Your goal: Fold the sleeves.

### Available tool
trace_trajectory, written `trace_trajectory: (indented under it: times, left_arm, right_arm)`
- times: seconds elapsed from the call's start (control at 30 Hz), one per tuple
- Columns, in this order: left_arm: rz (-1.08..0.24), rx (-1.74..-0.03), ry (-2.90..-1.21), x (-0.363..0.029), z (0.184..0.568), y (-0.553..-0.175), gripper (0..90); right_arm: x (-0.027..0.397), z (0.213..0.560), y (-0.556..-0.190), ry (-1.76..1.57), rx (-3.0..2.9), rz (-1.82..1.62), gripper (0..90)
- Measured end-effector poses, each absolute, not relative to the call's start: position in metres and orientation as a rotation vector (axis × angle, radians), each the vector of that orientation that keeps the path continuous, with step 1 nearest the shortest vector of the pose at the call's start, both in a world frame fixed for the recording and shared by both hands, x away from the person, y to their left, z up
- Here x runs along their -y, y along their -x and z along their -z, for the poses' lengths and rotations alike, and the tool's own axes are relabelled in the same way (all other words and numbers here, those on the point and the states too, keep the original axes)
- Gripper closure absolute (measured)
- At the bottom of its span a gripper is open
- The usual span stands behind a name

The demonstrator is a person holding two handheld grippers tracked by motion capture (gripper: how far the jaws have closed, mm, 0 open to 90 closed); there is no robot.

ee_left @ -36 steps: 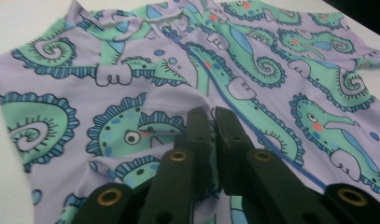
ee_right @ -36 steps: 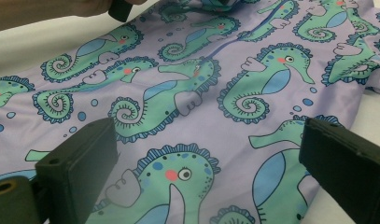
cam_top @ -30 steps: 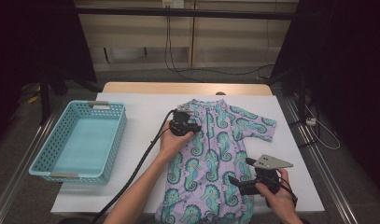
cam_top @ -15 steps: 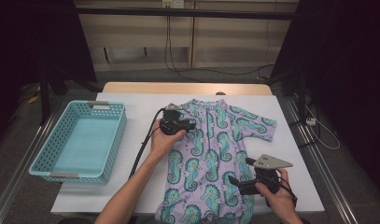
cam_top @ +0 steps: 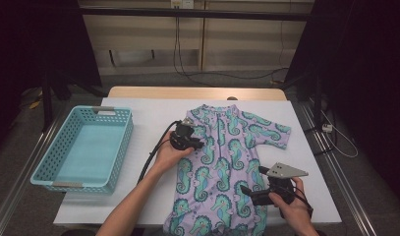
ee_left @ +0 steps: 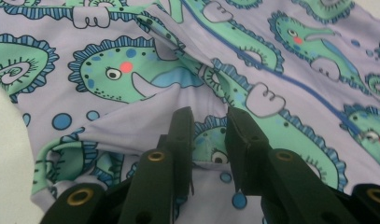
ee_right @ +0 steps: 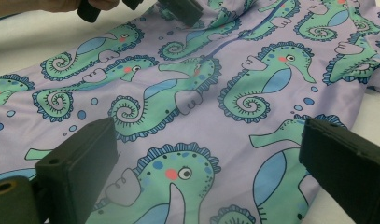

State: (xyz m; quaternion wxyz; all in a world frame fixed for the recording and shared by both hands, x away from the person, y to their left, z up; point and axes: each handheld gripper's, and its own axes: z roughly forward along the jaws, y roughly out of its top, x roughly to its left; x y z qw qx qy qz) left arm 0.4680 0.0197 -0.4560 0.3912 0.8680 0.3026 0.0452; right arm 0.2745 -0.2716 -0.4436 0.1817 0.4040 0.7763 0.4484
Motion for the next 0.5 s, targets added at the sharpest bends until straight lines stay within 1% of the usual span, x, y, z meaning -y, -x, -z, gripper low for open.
trace_trajectory:
  times: [0.1, 0.17, 0.27, 0.33, 0.43, 0.5]
  left_arm:
    - [-0.105, -0.754, -2.201, -0.02, 0.457, -0.463, 77.2]
    - [-0.115, -0.744, -2.195, -0.018, 0.457, -0.462, 78.1]
    - [-0.121, -0.74, -2.198, -0.016, 0.458, -0.461, 77.4]
    - [-0.115, -0.736, -2.19, -0.014, 0.459, -0.46, 72.8]
    - [-0.165, -0.725, -2.199, -0.009, 0.459, -0.457, 72.6]
    - [-0.22, -0.714, -2.219, -0.006, 0.459, -0.456, 78.2]
  right_arm:
    - [0.271, 0.444, -0.275, -1.136, -2.196, -1.265, 3.9]
    - [0.271, 0.444, -0.275, -1.138, -2.194, -1.264, 3.9]
    - [0.271, 0.444, -0.275, -1.137, -2.198, -1.263, 3.9]
    - [0.271, 0.444, -0.275, -1.14, -2.196, -1.264, 3.9]
    - [0.271, 0.444, -0.275, -1.14, -2.195, -1.265, 3.8]
    - [0.271, 0.444, -0.275, -1.138, -2.198, -1.264, 3.8]
